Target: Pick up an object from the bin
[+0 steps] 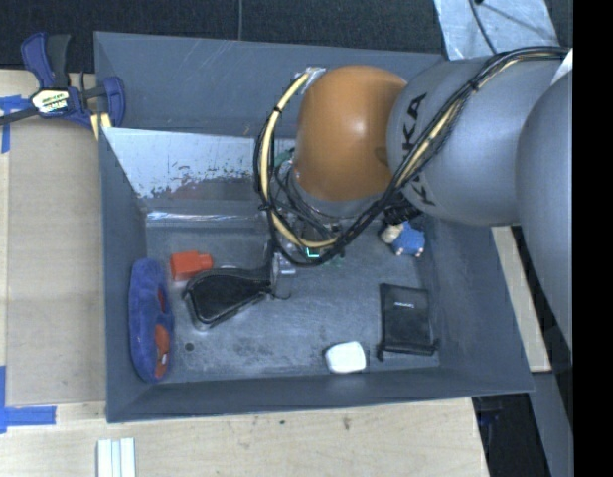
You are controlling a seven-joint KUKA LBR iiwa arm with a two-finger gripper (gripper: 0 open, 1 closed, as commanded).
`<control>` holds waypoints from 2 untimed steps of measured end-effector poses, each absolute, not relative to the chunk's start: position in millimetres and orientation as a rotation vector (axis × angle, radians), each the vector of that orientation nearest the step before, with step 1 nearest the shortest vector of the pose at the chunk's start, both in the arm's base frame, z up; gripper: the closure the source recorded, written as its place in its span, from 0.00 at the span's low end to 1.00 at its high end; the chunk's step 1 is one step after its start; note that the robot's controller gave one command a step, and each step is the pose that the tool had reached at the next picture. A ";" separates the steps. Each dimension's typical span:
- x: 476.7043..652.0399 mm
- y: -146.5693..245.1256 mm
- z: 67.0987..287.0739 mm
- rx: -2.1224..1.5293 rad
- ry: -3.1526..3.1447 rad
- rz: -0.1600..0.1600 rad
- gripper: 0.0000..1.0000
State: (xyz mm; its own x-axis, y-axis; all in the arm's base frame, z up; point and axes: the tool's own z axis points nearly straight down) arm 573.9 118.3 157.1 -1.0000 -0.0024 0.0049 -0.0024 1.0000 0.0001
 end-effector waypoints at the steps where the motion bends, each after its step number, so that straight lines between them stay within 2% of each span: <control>1: 569.1 138.3 67.4 0.350 -3.121 0.000 0.00; 2: 574.0 161.7 99.9 -0.010 -3.140 -0.002 0.00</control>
Offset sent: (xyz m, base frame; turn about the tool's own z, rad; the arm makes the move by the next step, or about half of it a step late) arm -0.0044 0.0204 -0.0871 -0.2208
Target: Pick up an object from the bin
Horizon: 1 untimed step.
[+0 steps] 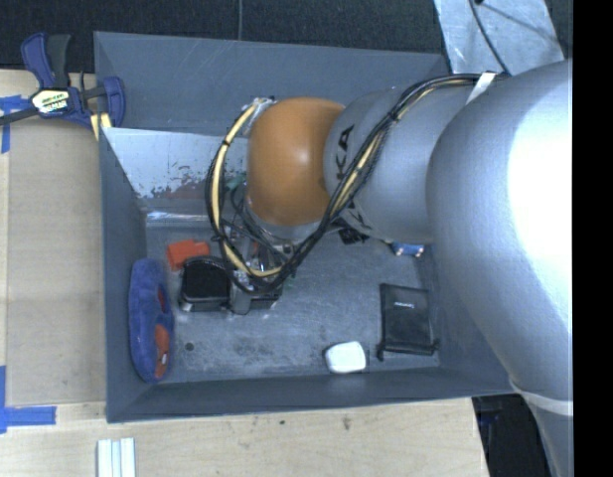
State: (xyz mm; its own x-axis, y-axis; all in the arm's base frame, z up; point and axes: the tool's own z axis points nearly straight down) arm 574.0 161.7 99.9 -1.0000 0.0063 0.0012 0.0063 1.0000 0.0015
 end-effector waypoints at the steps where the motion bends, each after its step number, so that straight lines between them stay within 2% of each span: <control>1: 580.2 133.0 111.7 -0.358 -3.121 0.004 0.00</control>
Offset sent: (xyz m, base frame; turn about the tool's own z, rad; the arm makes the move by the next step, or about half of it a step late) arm 0.0066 -0.0269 0.0130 0.2234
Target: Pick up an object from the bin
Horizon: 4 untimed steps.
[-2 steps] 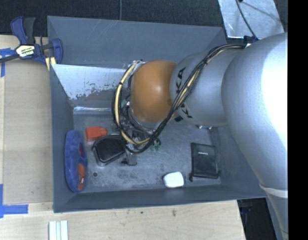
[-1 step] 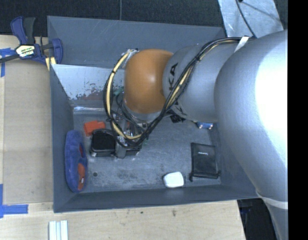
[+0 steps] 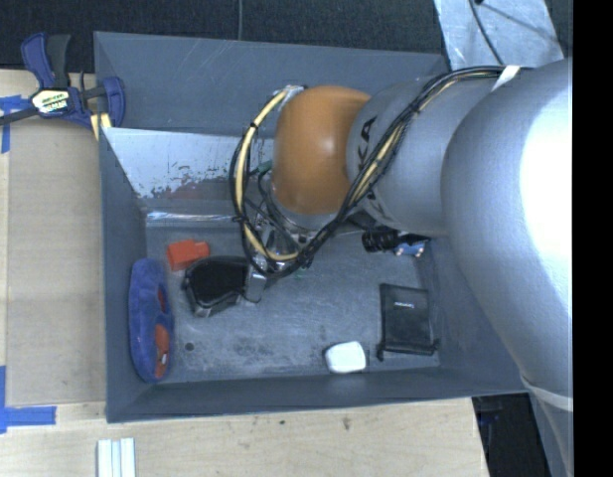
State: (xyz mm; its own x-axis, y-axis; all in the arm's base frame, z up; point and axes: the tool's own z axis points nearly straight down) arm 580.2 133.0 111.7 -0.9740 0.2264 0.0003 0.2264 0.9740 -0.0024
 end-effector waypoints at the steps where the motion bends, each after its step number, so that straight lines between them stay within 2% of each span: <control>1: 573.2 167.5 69.2 -0.087 -3.140 0.000 0.00; 2: 561.9 149.3 70.5 -0.180 -3.138 0.000 0.00; 3: 562.8 149.0 71.3 -0.182 -3.140 -0.001 1.00; 4: 563.2 148.0 138.4 -0.182 -3.138 0.000 1.00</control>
Offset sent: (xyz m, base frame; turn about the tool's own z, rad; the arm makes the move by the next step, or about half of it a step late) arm -0.0070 0.0345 -0.0417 -0.1723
